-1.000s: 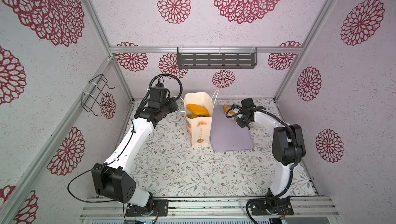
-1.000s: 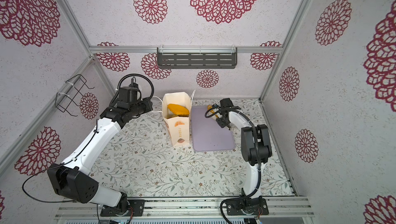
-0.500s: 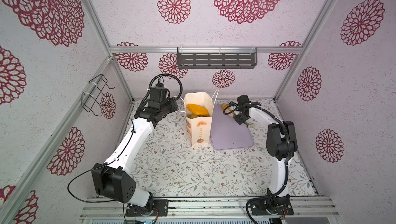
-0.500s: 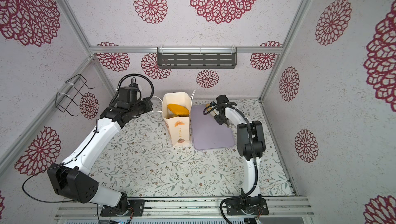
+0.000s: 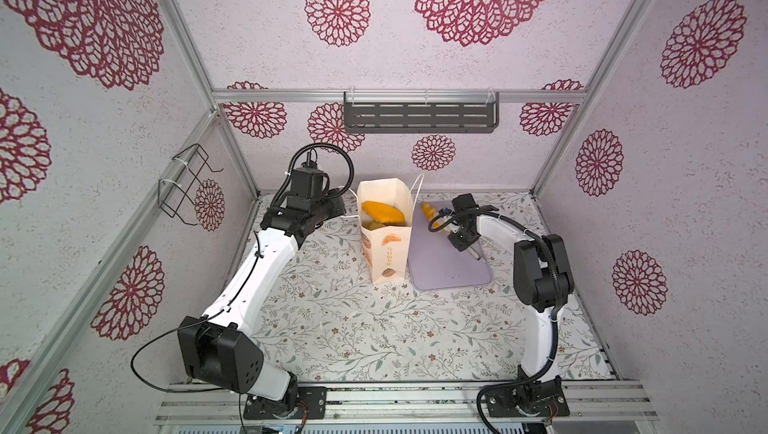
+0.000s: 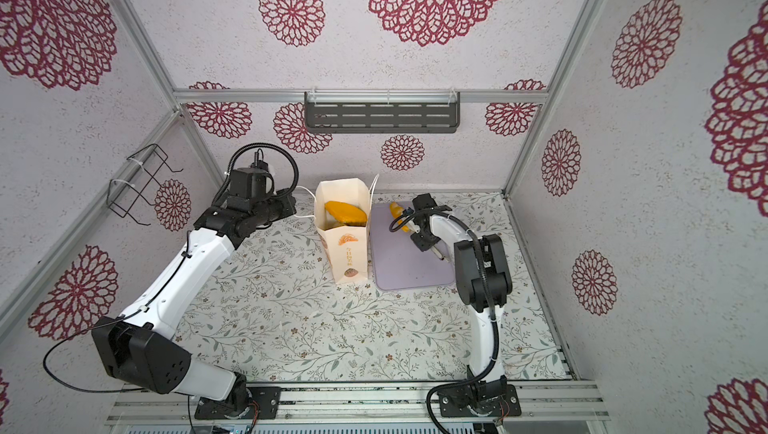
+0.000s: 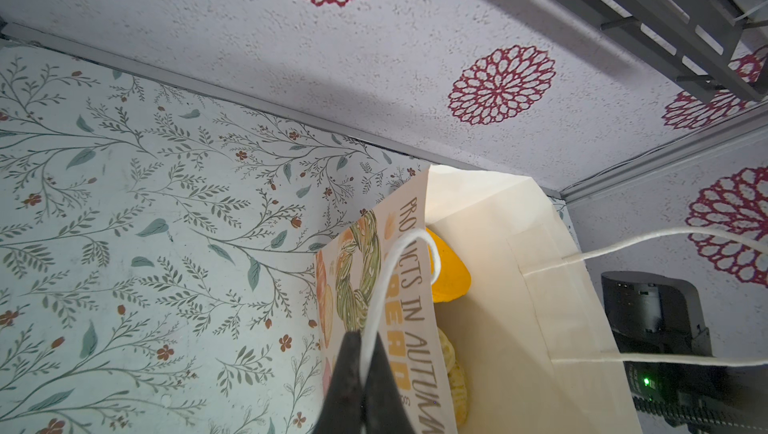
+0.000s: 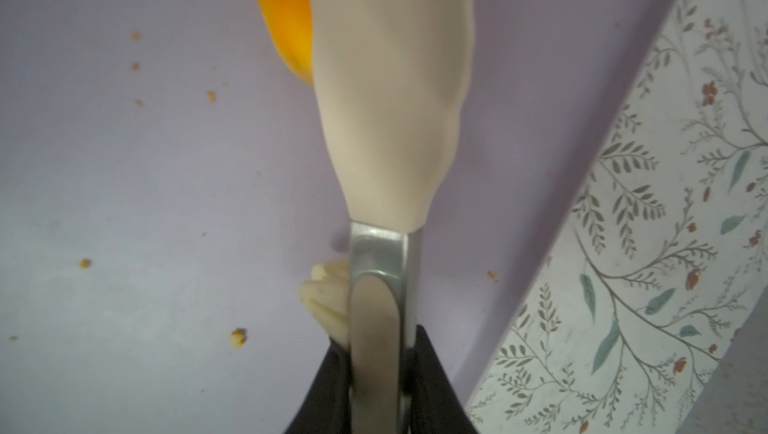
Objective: Place the fake bread into the paper bag
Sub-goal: 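Lift the striped bun with the tongs and carry it toward the bag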
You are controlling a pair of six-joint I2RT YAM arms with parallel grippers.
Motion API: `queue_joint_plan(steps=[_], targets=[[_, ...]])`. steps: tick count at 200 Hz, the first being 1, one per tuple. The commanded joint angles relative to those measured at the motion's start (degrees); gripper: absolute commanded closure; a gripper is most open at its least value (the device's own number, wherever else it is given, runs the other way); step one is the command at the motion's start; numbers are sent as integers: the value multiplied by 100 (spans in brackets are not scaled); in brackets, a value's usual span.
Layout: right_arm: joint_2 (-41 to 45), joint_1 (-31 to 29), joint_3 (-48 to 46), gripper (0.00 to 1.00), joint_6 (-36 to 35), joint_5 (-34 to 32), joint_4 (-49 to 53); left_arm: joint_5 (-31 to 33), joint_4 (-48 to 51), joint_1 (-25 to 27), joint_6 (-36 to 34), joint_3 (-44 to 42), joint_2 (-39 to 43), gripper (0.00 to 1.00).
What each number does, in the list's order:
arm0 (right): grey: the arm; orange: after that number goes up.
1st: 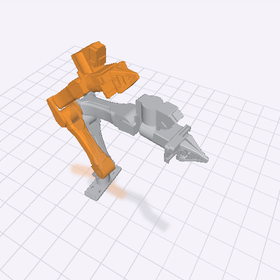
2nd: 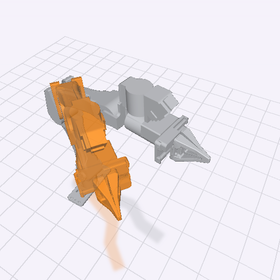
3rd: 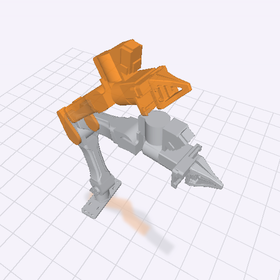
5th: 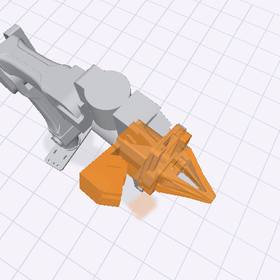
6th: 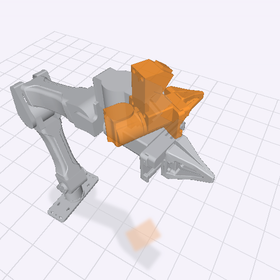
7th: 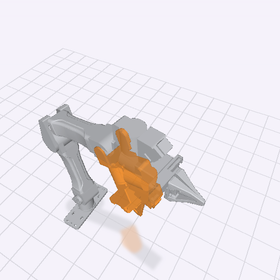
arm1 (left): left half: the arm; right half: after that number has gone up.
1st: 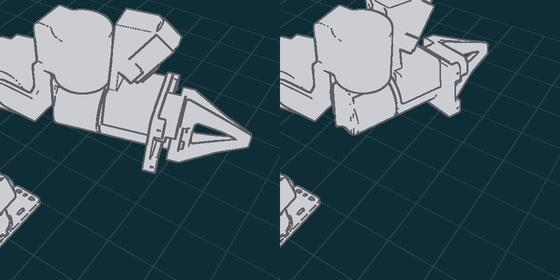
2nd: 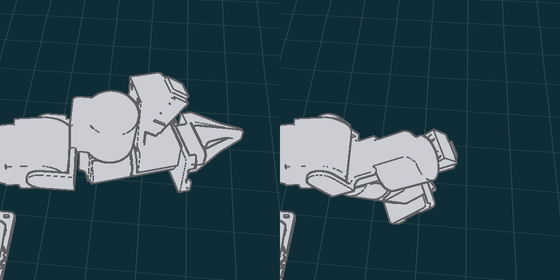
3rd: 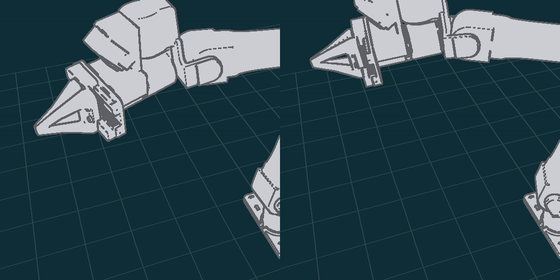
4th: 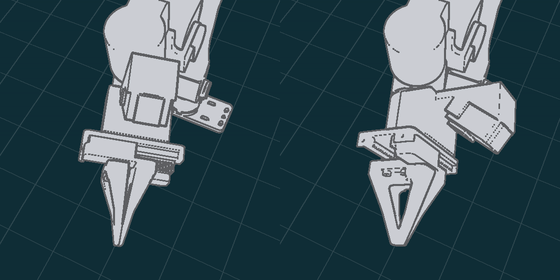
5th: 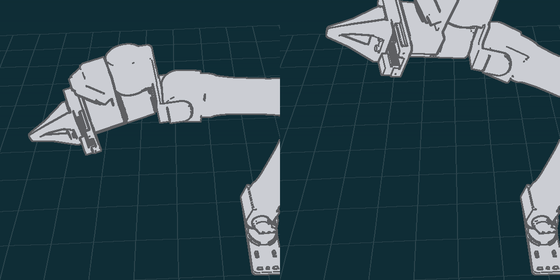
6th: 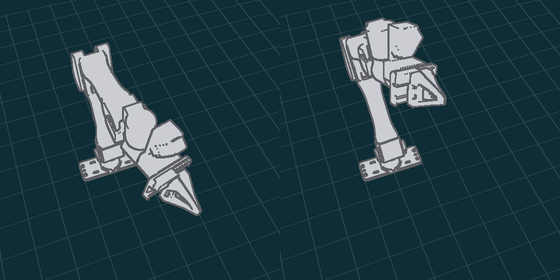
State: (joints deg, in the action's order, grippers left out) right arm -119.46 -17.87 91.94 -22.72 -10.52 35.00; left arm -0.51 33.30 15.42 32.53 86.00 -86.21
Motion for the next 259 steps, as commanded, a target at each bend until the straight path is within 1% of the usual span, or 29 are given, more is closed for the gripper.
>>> queue_joint_plan(steps=[1, 24, 56, 106, 149, 218, 259], targets=[[698, -135, -110, 84, 241, -1, 62, 18, -25, -22, -96, 67, 48, 100], [1030, -173, -386, 84, 493, 106, 0, 25, -34, -24, -94, 55, 89, 100], [1552, -191, -794, 84, 859, 426, -140, -17, -52, -18, -81, 56, 116, 100], [2327, -199, -1467, 87, 1528, 843, -410, -96, -70, -19, -34, 49, 108, 100], [2864, -220, -1921, 88, 1999, 946, -560, -63, -96, -14, -34, 22, 175, 100], [3582, -291, -2531, 88, 2263, 1052, -644, -67, -104, -17, -32, 22, 207, 100], [3861, -389, -2620, 88, 2373, 1013, -509, -68, -110, -17, -36, 14, 200, 100]])
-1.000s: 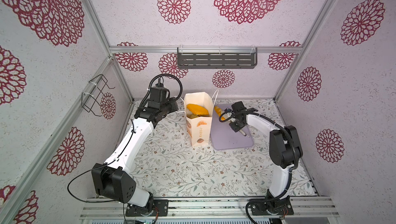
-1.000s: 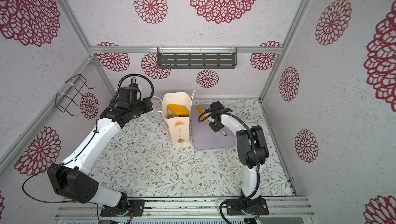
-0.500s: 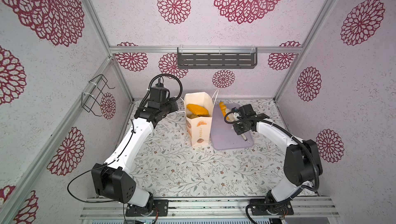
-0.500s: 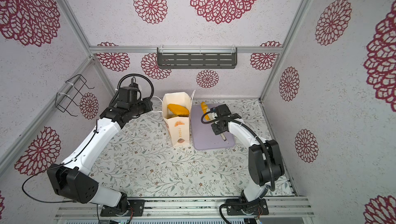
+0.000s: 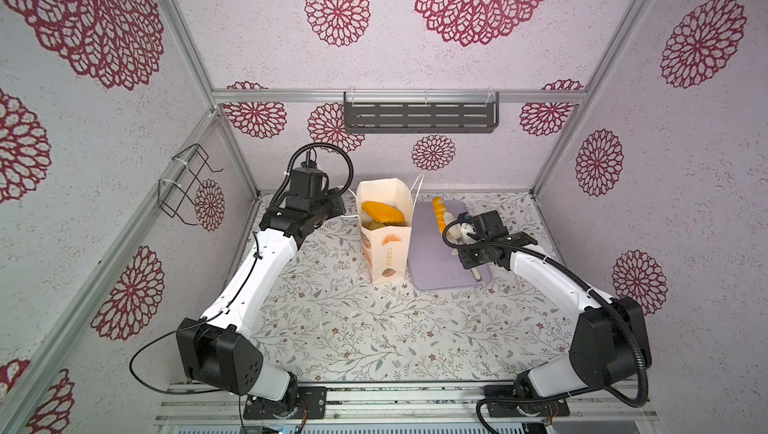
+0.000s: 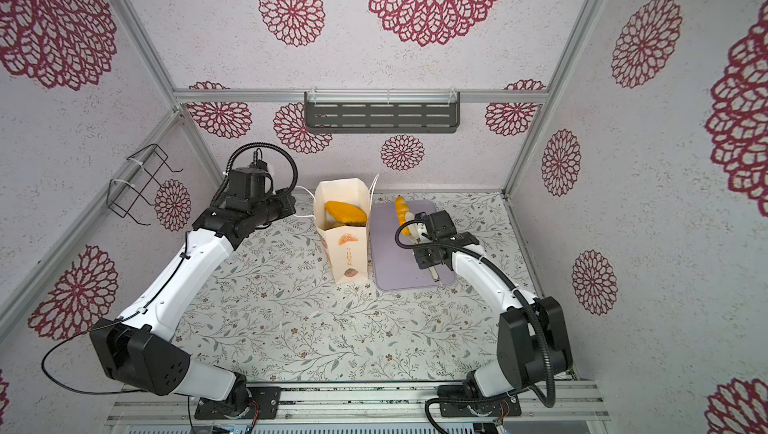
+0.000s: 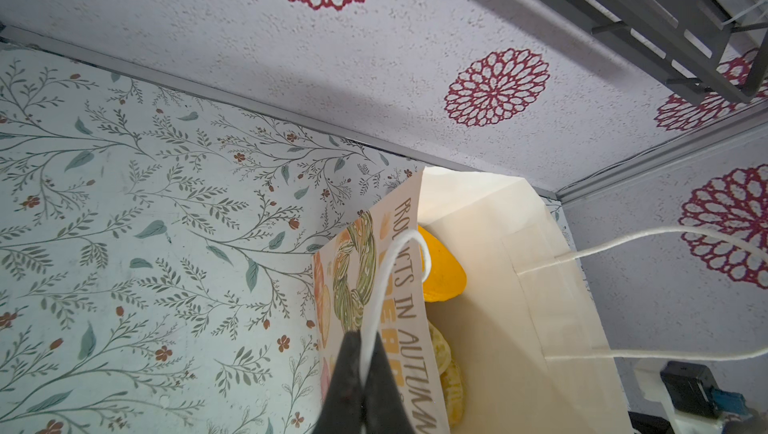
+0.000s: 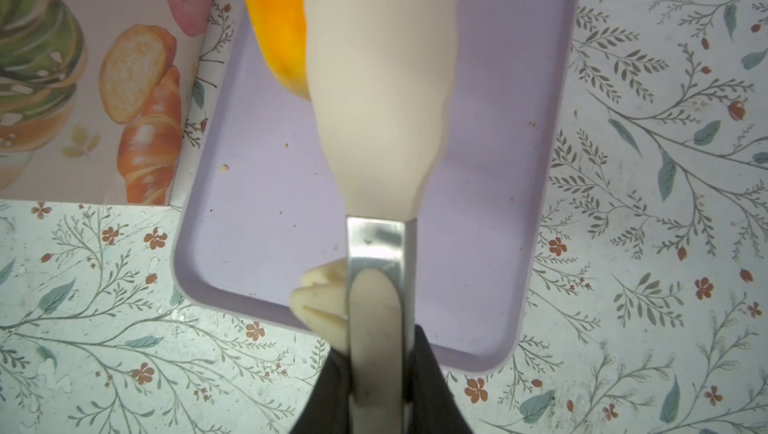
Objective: Place the fake bread into the paper bag
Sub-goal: 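Lift the striped bun with the tongs and carry it toward the bag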
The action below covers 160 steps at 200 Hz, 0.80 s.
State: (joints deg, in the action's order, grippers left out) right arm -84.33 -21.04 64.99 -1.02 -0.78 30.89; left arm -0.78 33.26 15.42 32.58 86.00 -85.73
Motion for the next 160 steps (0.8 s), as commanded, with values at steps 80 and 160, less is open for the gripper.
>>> queue_joint_plan(steps=[80, 160], targets=[[694, -567, 619, 89, 355, -450, 705, -61, -109, -13, -32, 14, 127, 100], [1114, -685, 1229, 91, 466, -703, 1199, -89, -118, -13, -20, 13, 116, 100]])
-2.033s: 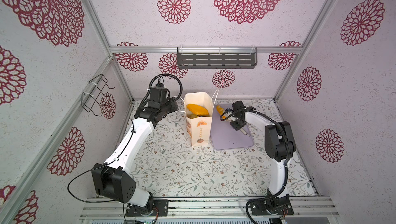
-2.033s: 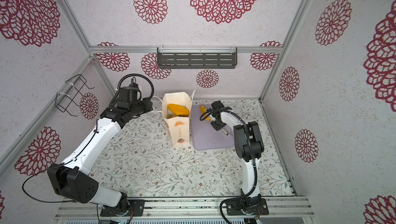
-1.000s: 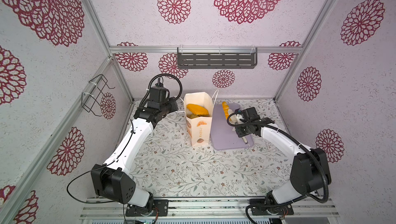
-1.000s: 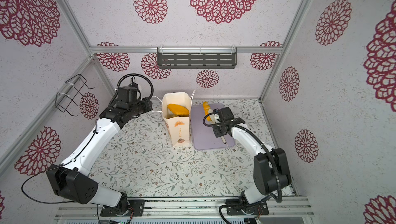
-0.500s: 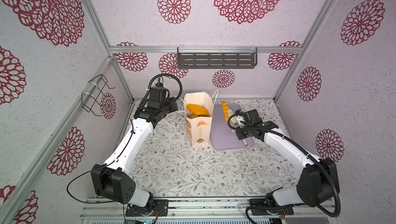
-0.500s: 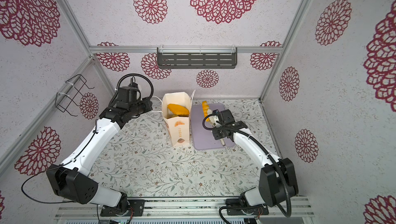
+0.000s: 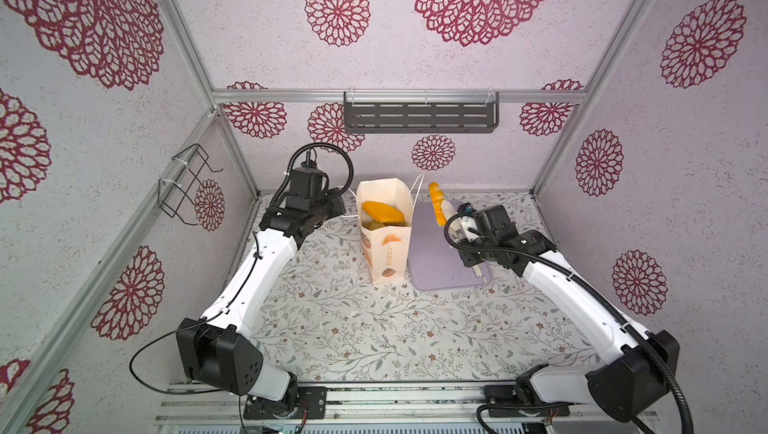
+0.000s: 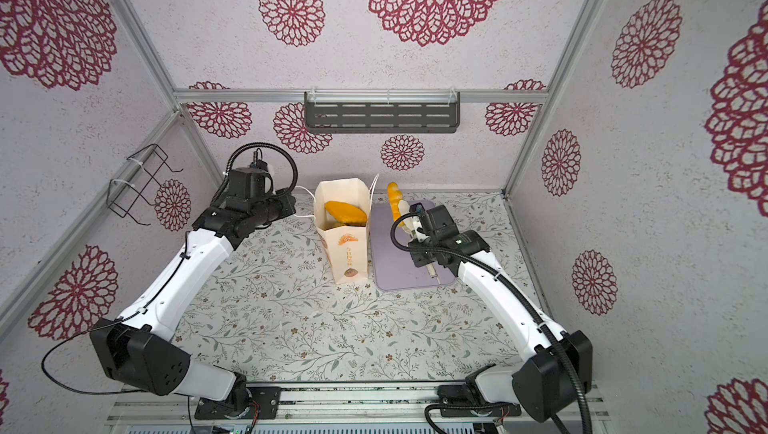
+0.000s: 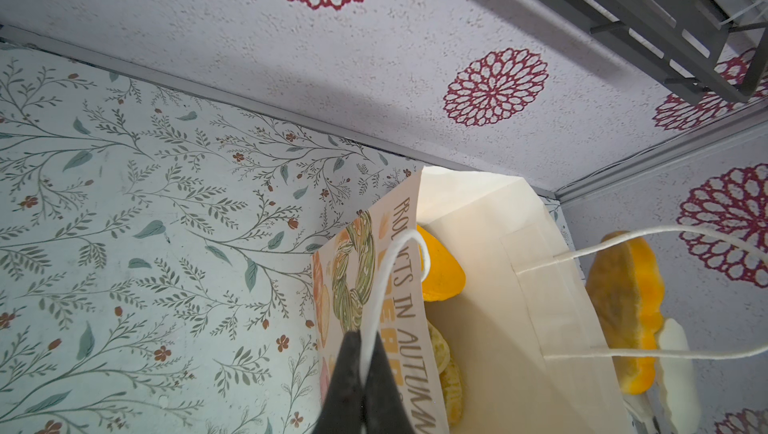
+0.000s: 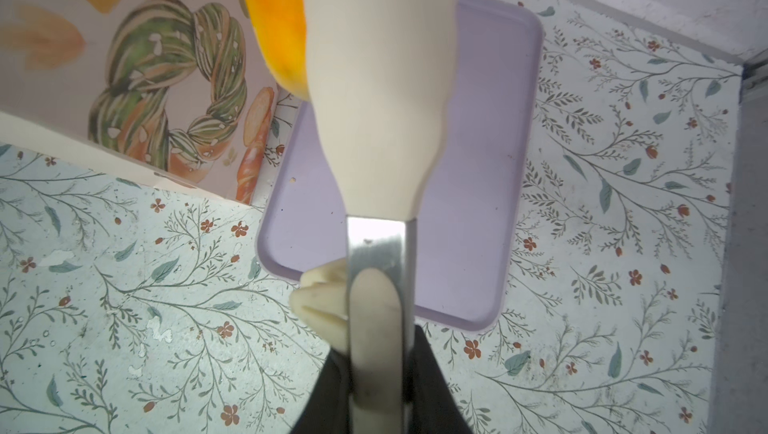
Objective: Place the fake bread into the paper bag
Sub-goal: 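Lift the striped bun with the tongs and carry it toward the bag, then lower the striped bun into the bag opening held by the left gripper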
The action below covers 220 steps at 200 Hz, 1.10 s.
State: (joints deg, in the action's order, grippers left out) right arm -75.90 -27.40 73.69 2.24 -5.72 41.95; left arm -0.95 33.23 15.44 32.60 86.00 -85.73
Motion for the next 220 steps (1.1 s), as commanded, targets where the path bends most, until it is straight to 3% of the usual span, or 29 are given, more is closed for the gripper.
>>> queue_joint_plan(steps=[1, 67, 220], targets=[[274, -52, 371, 91, 142, -210, 98, -72, -116, -19, -24, 14, 117, 100], [126, -340, 1438, 91, 165, -474, 630, -76, -115, -15, -23, 14, 118, 100], [-951, -1967, 3338, 93, 75, -1797, 1358, -63, -107, -23, -30, 22, 119, 100]])
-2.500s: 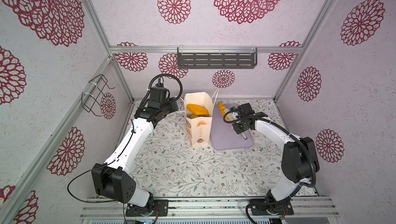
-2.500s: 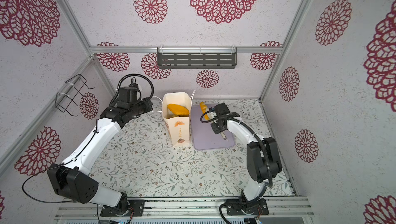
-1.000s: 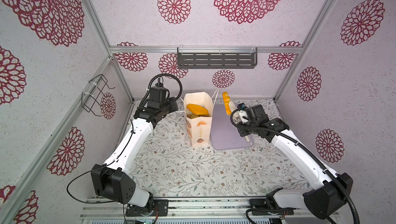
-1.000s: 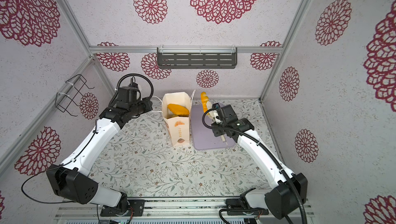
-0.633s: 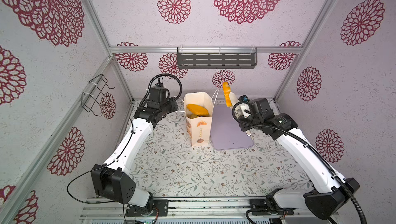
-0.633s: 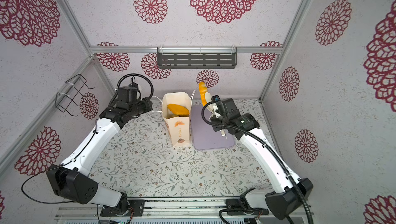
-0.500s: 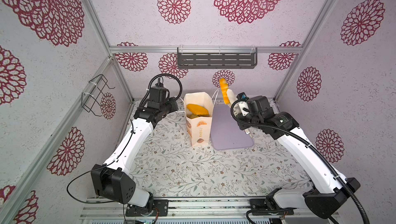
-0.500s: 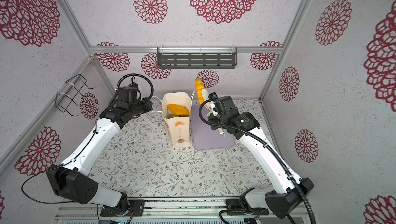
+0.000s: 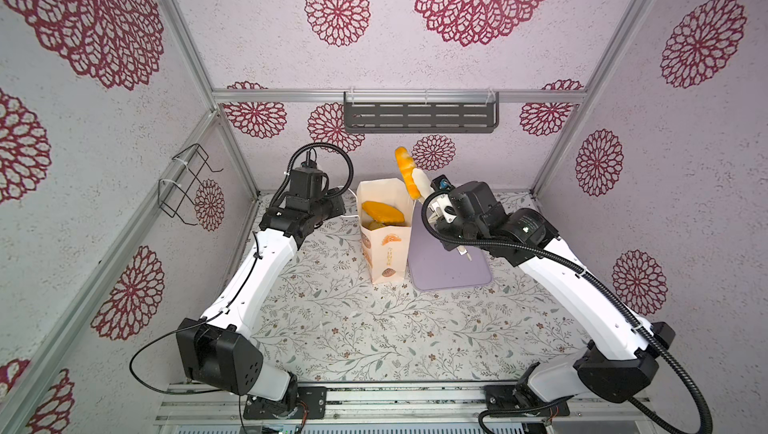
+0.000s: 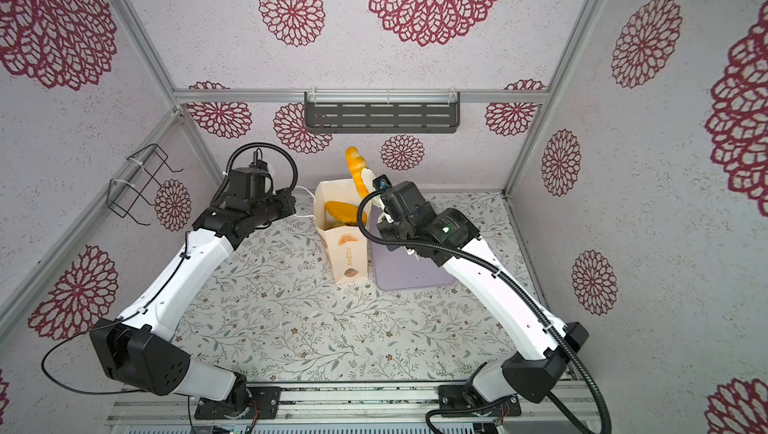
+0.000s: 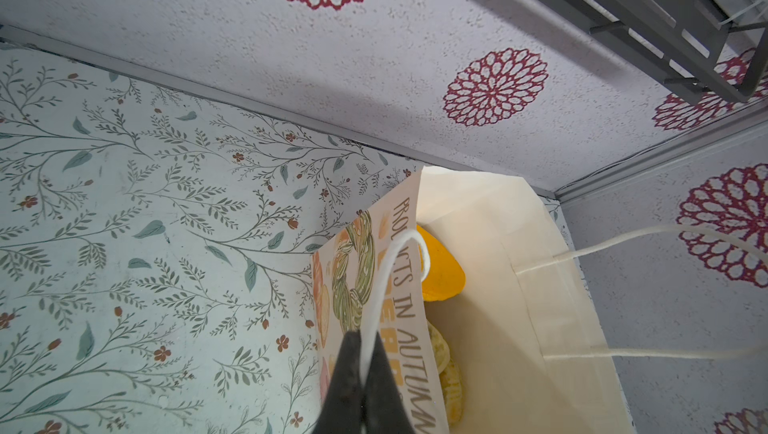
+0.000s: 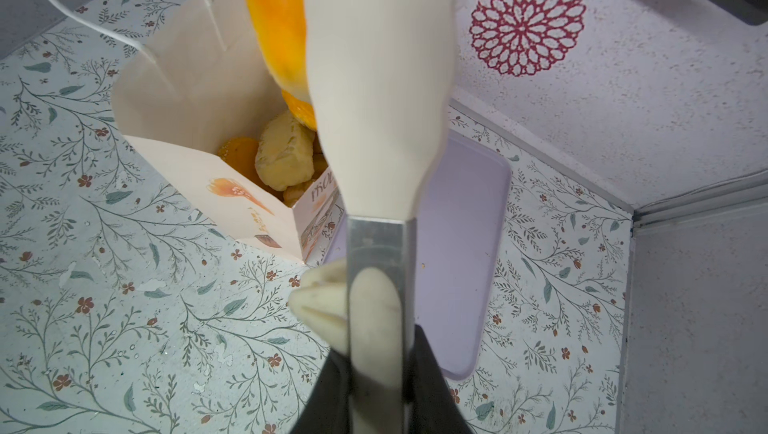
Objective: Place the fake bread into the paper bag
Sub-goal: 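Lower the striped bun into the bag opening held by the left gripper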
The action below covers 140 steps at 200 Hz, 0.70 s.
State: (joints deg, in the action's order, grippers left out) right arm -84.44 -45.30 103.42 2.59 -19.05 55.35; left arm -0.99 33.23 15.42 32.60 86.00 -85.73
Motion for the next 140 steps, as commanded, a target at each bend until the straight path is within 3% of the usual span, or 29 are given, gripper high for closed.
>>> queue_joint_plan(steps=[1, 74, 115, 140], targets=[[-106, -183, 373, 93, 40, -471, 23, -58, -107, -17, -32, 22, 119, 100], [-491, -392, 360, 93, -2, -666, 8, -59, -107, -13, -42, 31, 139, 100], [-599, -410, 294, 81, -1, -725, 22, -59, -104, -13, -42, 31, 138, 100], [-615, -410, 274, 79, -20, -754, -23, -59, -101, -13, -43, 26, 128, 100]])
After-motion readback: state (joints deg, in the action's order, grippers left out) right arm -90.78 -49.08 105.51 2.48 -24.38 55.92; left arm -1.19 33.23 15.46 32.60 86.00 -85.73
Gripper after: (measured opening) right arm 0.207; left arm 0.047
